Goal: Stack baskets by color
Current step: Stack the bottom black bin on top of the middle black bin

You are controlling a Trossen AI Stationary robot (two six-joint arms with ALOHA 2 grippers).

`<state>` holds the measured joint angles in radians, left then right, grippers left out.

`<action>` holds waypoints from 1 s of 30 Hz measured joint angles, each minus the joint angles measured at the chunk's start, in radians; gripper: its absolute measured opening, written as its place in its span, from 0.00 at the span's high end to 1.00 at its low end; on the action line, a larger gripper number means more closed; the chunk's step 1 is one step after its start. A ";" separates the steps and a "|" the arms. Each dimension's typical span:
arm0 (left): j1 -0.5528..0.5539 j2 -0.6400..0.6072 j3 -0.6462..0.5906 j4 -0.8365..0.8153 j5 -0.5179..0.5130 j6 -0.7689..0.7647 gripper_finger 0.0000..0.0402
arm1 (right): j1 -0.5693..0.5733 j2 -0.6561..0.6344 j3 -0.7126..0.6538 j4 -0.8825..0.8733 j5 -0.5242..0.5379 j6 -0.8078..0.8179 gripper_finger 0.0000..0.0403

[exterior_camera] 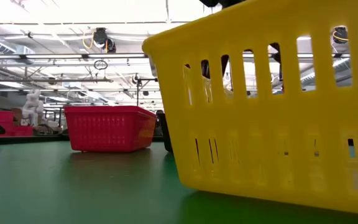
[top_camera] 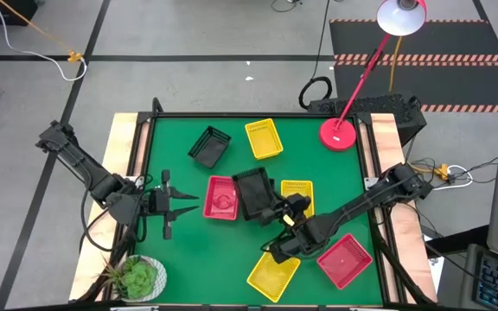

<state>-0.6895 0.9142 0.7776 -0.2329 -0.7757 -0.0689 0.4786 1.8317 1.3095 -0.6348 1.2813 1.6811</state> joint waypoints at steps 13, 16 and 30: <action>0.001 0.000 0.000 0.003 0.000 0.008 0.74 | 0.001 0.000 -0.155 0.140 -0.031 0.141 0.99; 0.001 0.000 0.000 0.003 0.000 0.008 0.74 | 0.001 0.000 -0.160 0.182 -0.042 0.100 0.99; 0.001 0.000 0.000 0.006 0.000 0.008 0.74 | -0.014 0.000 -0.160 0.196 -0.095 0.083 0.99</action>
<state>-0.6886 0.9142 0.7780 -0.2268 -0.7757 -0.0608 0.4641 1.8313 1.1492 -0.4388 1.1867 1.7637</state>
